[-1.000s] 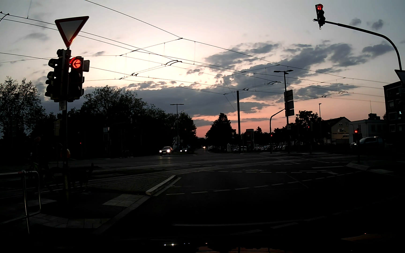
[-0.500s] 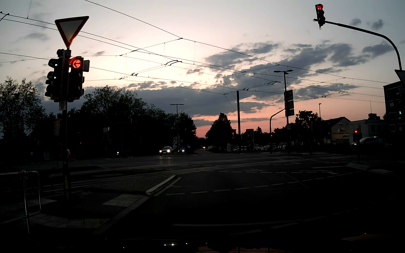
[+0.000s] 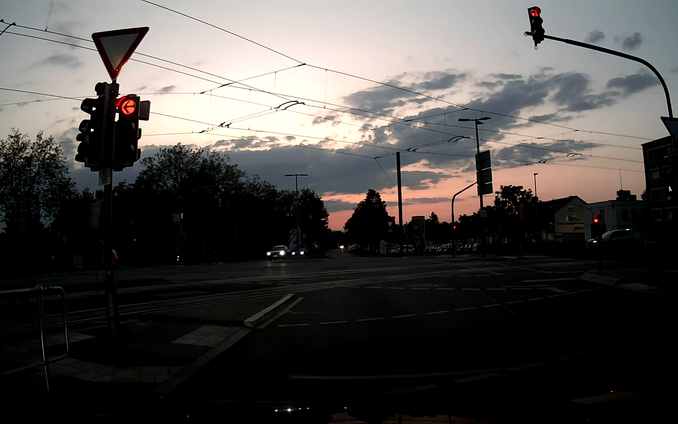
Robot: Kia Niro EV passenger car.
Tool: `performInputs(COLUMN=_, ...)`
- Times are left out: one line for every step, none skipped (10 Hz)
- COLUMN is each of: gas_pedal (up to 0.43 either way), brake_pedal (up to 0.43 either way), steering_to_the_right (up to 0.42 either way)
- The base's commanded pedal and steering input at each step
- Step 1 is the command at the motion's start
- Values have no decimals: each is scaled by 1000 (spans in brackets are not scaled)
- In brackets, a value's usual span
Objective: Follow the waypoints while adhering to traffic rules and regulations
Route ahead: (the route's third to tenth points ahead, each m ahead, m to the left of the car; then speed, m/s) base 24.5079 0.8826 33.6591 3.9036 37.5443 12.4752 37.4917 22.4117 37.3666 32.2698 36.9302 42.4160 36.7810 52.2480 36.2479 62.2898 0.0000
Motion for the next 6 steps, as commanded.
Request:
performInputs(gas_pedal=0, brake_pedal=244, steering_to_the_right=27)
performInputs(gas_pedal=0, brake_pedal=238, steering_to_the_right=26)
performInputs(gas_pedal=0, brake_pedal=244, steering_to_the_right=27)
performInputs(gas_pedal=0, brake_pedal=244, steering_to_the_right=27)
performInputs(gas_pedal=0, brake_pedal=244, steering_to_the_right=27)
performInputs(gas_pedal=0, brake_pedal=244, steering_to_the_right=27)
